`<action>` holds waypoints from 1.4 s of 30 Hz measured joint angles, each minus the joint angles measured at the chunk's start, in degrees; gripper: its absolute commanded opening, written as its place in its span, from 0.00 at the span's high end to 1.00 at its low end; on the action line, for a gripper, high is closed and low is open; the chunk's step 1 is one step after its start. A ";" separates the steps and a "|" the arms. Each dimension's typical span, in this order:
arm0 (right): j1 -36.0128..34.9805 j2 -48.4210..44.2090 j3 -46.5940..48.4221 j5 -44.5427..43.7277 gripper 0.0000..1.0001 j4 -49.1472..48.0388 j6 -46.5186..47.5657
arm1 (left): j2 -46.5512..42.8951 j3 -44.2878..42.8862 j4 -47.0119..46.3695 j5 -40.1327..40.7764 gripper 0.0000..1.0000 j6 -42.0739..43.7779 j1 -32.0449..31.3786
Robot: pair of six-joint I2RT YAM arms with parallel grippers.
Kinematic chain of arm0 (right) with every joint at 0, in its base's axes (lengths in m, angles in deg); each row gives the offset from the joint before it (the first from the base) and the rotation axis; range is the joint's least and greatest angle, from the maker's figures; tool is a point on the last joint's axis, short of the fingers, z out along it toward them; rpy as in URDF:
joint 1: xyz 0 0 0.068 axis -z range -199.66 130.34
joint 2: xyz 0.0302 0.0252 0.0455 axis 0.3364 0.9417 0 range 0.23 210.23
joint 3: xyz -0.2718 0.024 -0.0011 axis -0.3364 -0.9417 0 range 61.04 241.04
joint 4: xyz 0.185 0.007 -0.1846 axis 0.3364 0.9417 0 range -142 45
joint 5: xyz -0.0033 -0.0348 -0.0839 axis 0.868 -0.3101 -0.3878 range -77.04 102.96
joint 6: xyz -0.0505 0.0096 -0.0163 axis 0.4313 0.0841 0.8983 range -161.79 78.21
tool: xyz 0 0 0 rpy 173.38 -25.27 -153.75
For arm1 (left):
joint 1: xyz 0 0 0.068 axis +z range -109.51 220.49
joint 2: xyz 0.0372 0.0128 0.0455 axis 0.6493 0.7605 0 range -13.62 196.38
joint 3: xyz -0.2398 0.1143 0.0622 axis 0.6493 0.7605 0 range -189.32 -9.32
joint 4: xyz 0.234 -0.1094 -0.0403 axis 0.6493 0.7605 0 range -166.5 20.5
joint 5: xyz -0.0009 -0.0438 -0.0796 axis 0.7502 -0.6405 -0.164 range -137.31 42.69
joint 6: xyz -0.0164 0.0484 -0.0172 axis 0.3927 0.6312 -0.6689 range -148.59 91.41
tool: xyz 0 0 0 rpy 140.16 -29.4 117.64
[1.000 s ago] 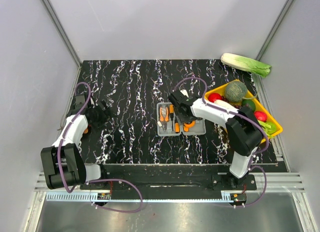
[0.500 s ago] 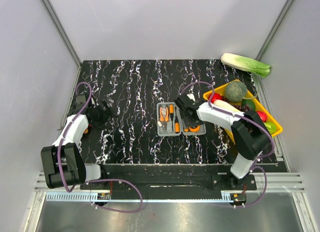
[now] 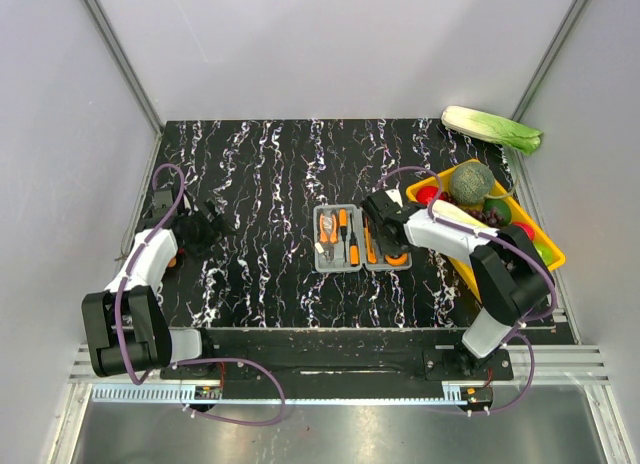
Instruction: Pack the tool kit
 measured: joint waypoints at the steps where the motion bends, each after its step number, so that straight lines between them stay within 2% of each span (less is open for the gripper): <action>1: 0.31 -0.11 -0.57 -0.02 0.62 -0.24 0.00 | 0.02 0.00 0.00 -0.02 0.06 0.00 0.00; 7: 0.92 -0.59 -1.75 0.04 0.60 -1.11 -0.13 | 0.44 0.00 -0.02 -0.02 0.06 0.00 -0.17; 9: 0.98 -0.59 -1.77 0.11 0.53 -1.11 -0.13 | 0.44 0.00 -0.04 0.00 0.06 0.00 -0.26; 13: 1.07 -0.59 -1.77 0.11 0.29 -1.09 -0.39 | 0.44 0.00 -0.02 0.00 0.06 0.00 -0.39; 16: 1.16 -0.59 -1.79 0.11 0.23 -1.07 -0.90 | 0.44 0.00 -0.02 0.00 0.06 0.00 -0.42; 21: 1.57 -0.96 -1.88 0.04 0.20 -0.55 -1.25 | 0.44 0.00 -0.04 0.00 0.06 0.00 -0.42; 25: 1.57 -2.29 -1.77 0.15 0.21 0.22 -1.44 | 0.52 0.00 -0.04 0.00 0.06 0.00 -0.42; 29: 1.57 -3.89 -0.81 0.48 0.31 1.16 -1.64 | 0.74 0.00 -0.04 0.00 0.06 0.00 -0.42; 35: 1.57 -4.66 0.61 1.14 0.37 1.38 -2.89 | 0.76 0.00 -0.04 0.00 0.06 0.00 -0.42; 39: 1.57 -3.98 0.59 1.07 0.47 1.84 -4.63 | 0.85 0.00 -0.04 0.00 0.06 0.00 -0.42; 42: 1.57 -2.78 0.48 1.05 0.48 2.19 -5.92 | 1.09 0.00 -0.04 0.00 0.06 0.00 -0.42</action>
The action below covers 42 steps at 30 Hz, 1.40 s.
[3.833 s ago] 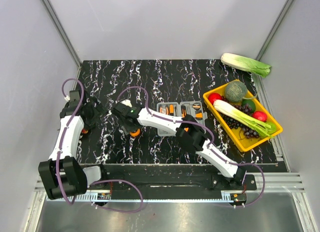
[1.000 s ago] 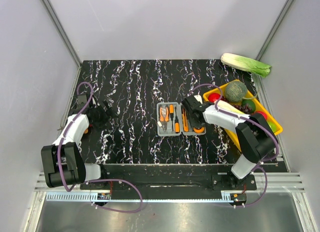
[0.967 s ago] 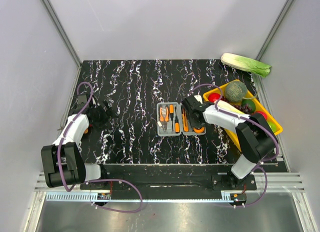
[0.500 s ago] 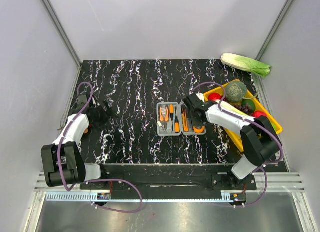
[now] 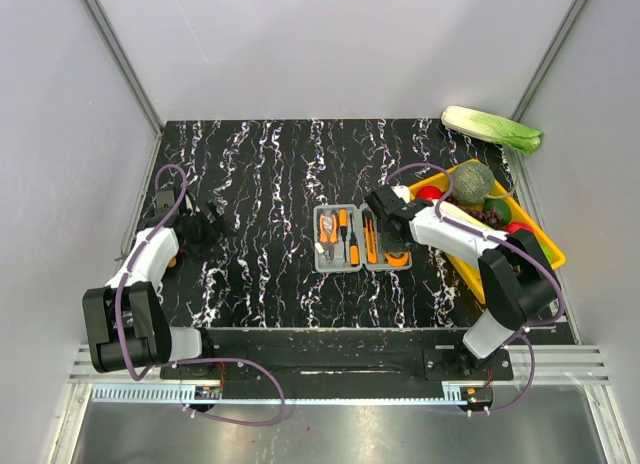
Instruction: Pack the tool kit
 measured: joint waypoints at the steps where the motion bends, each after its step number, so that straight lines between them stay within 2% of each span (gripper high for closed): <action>1: 0.00 0.37 0.00 -0.04 0.48 0.11 -0.42 | 0.09 0.00 0.00 -0.02 0.06 0.02 0.00; 14: 0.04 -0.76 0.00 0.33 0.50 2.45 -3.54 | 1.64 0.00 -0.57 -2.45 0.05 0.15 -1.97; 21: 0.04 -3.78 -0.13 2.84 0.58 4.39 -6.38 | 4.07 -0.22 -2.10 -5.35 0.08 -0.07 -9.92; 30: 0.04 -2.75 -2.16 3.98 0.63 3.85 -8.81 | 9.60 -3.93 -4.68 -7.19 0.09 -1.73 -20.72; 42: 0.04 -2.27 -2.36 3.69 0.67 3.58 -9.75 | 16.83 -8.72 -4.87 -6.88 0.09 -3.61 -27.52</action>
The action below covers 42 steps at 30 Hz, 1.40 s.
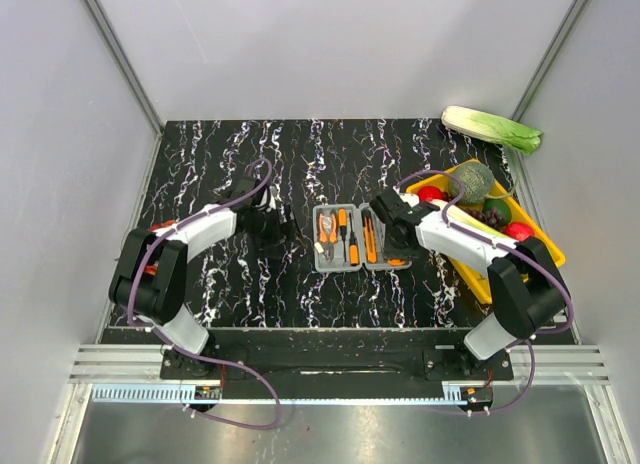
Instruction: Pack the tool kit
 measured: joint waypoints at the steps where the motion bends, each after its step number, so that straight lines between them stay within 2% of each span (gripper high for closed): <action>1: 0.00 0.04 -0.22 -0.07 0.67 -0.44 -0.09 | 0.59 -0.63 0.09 0.11 0.09 0.00 -0.42; 18: 0.17 3.69 -1.75 -1.38 0.67 -10.49 -2.25 | 9.33 -8.44 3.04 4.31 0.09 -0.15 -4.61; 29: 0.20 2.36 0.92 -1.31 0.57 -6.93 -0.22 | 10.32 -10.64 4.50 7.04 0.09 -0.33 -4.81; 36: 1.14 3.26 7.32 -1.55 0.59 -6.10 3.98 | 10.29 -11.39 4.70 7.74 0.08 -0.33 -4.81; 42: 4.24 9.49 8.07 -1.16 0.65 -8.83 5.81 | 10.03 -11.39 4.70 7.91 0.08 -0.31 -4.81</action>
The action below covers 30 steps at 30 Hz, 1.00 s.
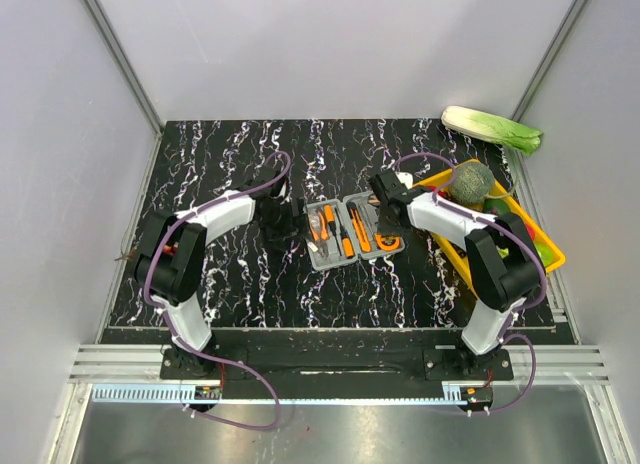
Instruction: Pack the tool kit
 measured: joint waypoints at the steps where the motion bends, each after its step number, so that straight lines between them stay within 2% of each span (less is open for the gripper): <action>1: 0.52 0.76 -0.02 0.44 0.66 -0.57 0.07 | -0.07 0.00 0.02 0.00 0.08 0.00 0.00; 11: 1.62 -0.50 -2.32 2.78 0.64 -4.70 -0.68 | -1.29 0.00 0.17 0.55 0.08 0.00 0.00; 19: 1.60 -0.42 1.92 2.64 0.62 0.02 0.22 | -4.17 -0.11 1.99 2.54 0.01 0.94 0.26; 23: 1.60 -0.42 6.25 2.67 0.65 0.66 0.63 | -7.93 -0.63 2.62 4.22 0.01 1.53 0.76; 27: 1.60 -0.48 5.40 2.99 0.67 0.98 0.50 | -11.98 -1.51 2.84 5.53 0.01 2.36 1.92; 30: 1.60 -0.48 2.91 4.26 0.68 1.25 0.09 | -13.79 -2.40 2.67 5.31 0.08 2.82 2.91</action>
